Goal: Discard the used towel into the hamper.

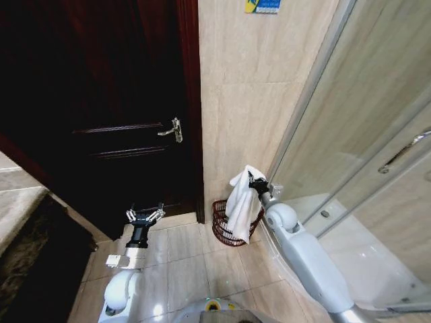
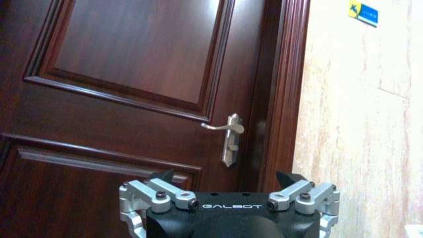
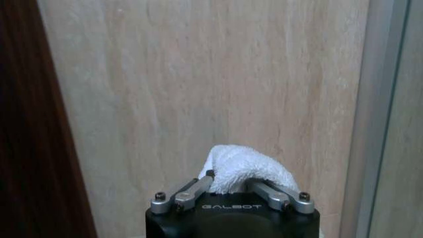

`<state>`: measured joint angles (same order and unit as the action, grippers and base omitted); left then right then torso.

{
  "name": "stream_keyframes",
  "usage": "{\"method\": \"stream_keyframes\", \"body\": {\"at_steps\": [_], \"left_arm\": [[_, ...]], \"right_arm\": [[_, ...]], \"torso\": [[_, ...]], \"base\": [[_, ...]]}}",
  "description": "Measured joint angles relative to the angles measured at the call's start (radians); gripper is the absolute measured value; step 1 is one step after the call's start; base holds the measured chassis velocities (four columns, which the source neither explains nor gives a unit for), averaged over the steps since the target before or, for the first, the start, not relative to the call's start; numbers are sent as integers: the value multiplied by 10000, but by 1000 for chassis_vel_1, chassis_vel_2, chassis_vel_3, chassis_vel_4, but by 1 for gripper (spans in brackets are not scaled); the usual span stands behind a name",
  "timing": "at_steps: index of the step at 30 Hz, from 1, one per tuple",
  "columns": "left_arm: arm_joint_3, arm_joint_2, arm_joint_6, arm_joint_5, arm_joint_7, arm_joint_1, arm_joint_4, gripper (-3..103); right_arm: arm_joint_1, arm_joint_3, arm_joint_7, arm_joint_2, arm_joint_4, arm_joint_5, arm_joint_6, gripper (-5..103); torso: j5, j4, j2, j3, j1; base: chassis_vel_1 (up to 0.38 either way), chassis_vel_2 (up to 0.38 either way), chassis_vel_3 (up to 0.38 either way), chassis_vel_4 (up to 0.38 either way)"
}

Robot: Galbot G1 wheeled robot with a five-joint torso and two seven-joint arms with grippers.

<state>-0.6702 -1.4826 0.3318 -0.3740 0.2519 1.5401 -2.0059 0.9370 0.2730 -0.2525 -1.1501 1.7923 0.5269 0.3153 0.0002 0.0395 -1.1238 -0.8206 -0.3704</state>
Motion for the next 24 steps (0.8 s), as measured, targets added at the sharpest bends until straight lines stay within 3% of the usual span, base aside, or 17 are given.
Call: {"method": "stream_keyframes", "body": {"at_steps": [24], "left_arm": [[-155, -26, 243, -111, 82, 133, 77, 100]], "right_arm": [[-471, 26, -84, 43, -506, -244, -94, 7]], "torso": [[-1, 0, 1100, 594, 508]], "base": [[-25, 20, 20, -26]]}}
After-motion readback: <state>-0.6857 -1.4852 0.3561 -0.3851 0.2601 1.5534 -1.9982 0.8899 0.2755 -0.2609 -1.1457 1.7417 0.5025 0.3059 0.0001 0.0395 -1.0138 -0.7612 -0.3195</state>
